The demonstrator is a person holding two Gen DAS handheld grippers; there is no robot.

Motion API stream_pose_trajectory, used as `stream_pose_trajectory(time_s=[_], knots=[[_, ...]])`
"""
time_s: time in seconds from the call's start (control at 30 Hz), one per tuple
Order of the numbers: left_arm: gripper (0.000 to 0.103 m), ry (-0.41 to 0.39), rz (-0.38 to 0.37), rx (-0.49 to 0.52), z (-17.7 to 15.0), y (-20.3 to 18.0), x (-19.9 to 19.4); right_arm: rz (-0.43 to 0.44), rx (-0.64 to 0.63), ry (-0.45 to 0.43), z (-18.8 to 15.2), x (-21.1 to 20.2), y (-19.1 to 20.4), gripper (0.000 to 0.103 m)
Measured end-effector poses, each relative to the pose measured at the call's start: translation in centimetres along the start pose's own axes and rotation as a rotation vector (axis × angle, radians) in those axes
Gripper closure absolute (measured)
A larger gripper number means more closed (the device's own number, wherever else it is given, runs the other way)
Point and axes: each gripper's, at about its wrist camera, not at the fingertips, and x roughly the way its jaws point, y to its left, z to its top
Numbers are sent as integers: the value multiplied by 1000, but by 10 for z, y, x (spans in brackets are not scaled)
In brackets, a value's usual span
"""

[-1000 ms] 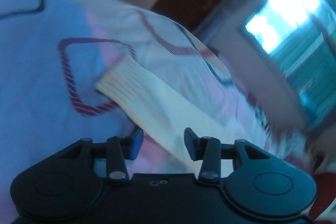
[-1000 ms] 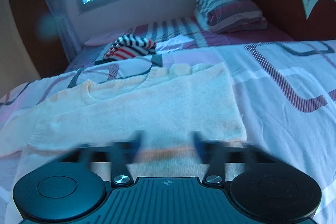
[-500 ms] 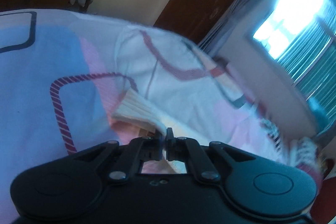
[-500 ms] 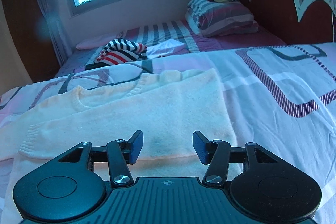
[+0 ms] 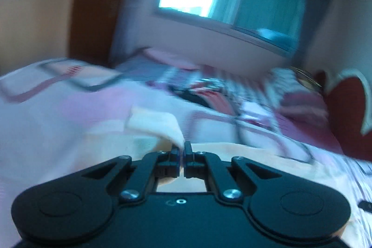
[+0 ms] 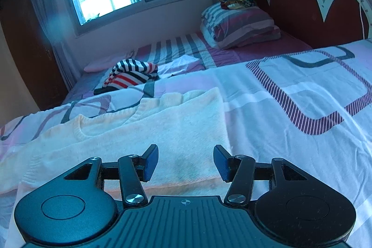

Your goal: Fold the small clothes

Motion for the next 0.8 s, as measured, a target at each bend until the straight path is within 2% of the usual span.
stream_pose_trajectory(time_s=[0.1,0.23,0.33,0.43,0.5,0.57,0.63,0.7,0.8], knots=[[101,27,-64,117,-12,-66,9,13,12,-10,4,-6,-8,50],[101,118,-134,295,-39,-142,31,24,26,-24,9,-16,-18,50],[101,167,-159,397,-67,-179,44,16,43,-54,9,-24,-27,50],[100,197,-179,453,-86,-201,51,18,62,-51,10,-28,-36,50],[87,245,-226,486,-99,-216,57,24,71,-46,10,-29,-41,50],[64,267,-270,514,-108,-225,60,43,78,-37,10,-29,-43,49],[52,238,-299,519,-109,-222,48,63,84,-33,10,-29,-42,49],[49,206,-304,468,-106,-204,32,105,82,-26,11,-28,-37,50],[43,157,-207,421,-102,-167,7,177,72,4,12,-16,-20,50]])
